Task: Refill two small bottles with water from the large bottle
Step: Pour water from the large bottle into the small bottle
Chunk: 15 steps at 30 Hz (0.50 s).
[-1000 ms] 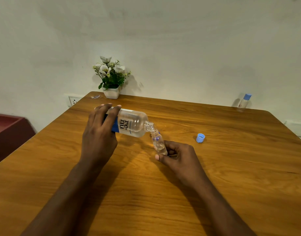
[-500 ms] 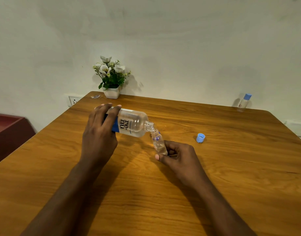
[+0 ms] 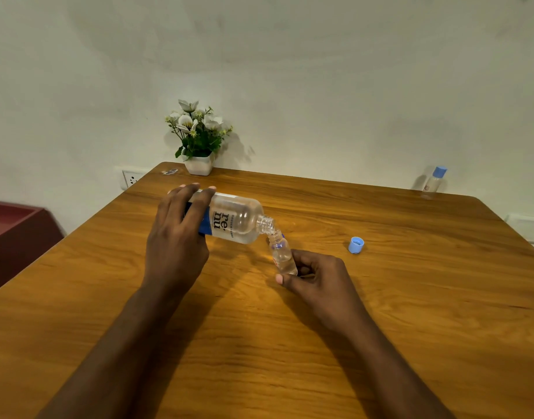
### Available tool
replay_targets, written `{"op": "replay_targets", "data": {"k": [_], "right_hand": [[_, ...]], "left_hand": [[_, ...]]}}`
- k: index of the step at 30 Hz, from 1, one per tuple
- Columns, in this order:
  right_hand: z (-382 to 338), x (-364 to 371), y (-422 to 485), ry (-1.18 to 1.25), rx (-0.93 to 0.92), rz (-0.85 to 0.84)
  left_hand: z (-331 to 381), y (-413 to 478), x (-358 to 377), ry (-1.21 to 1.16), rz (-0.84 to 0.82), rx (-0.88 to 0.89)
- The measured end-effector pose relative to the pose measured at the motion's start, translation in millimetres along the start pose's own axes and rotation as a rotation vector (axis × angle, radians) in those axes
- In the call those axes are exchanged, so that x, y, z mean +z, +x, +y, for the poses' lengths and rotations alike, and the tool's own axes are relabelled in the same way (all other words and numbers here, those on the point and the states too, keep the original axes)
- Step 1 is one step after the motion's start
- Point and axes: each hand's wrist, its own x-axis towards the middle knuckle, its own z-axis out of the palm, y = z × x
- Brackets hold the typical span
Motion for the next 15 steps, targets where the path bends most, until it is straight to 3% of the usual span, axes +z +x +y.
{"op": "replay_targets", "data": {"k": [15], "right_hand": [[-0.4, -0.2, -0.4, -0.018, -0.002, 0.002]], "left_hand": [[-0.2, 0.0, -0.5, -0.001, -0.003, -0.002]]}}
